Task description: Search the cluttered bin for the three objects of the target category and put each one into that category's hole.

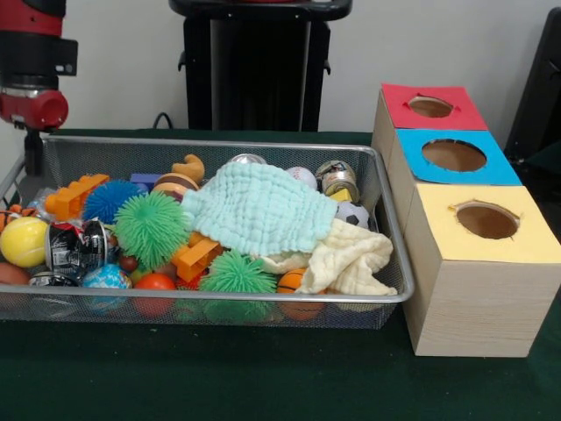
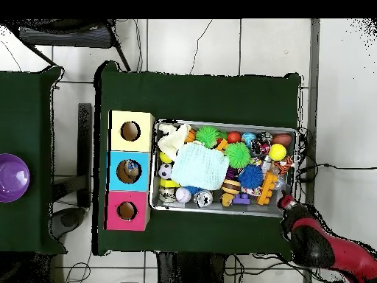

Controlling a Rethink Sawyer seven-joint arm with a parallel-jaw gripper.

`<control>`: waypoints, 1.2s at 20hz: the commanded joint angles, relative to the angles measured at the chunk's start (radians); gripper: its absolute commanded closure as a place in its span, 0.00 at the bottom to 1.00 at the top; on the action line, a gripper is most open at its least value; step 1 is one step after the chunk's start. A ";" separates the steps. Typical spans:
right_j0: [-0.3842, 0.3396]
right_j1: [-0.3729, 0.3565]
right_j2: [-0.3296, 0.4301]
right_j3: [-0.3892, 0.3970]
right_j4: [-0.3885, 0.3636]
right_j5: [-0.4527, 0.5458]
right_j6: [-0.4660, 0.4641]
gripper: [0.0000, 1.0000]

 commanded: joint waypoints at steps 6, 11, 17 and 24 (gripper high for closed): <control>-0.033 -0.187 0.136 0.107 0.112 0.182 -0.055 1.00; -0.061 -0.143 0.178 0.110 0.106 0.164 -0.065 1.00; -0.091 -0.096 0.231 0.111 0.110 0.132 -0.046 0.00; -0.065 -0.092 0.234 0.120 0.153 0.077 0.047 0.00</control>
